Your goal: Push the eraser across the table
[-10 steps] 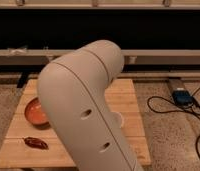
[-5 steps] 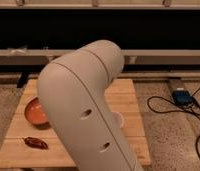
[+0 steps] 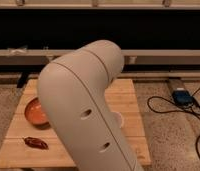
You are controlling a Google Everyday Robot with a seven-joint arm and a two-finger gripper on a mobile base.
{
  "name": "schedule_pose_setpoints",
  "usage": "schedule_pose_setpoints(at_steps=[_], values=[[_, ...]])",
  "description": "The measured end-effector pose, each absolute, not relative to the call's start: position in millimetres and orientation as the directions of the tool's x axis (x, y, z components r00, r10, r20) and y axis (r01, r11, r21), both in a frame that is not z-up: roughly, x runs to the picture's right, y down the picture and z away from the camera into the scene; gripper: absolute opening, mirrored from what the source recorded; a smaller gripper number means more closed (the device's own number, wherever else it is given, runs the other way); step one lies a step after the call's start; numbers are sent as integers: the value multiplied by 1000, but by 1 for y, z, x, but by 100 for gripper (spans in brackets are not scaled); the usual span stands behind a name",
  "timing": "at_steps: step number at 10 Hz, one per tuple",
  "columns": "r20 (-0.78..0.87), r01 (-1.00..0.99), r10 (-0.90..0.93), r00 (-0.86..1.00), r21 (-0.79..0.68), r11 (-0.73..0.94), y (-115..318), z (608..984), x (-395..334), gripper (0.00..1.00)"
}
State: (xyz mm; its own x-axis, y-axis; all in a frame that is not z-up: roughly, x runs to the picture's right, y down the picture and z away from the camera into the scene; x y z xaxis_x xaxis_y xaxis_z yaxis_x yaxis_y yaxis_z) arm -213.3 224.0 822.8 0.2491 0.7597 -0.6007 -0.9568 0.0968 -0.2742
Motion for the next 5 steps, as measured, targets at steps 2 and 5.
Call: schedule_pose_setpoints(at_steps=[2,5], values=[[-585,-949,763,275,-291,118,222,819,-216,0],[-565,-933,763,314,-330,140,220,804,-229,0]])
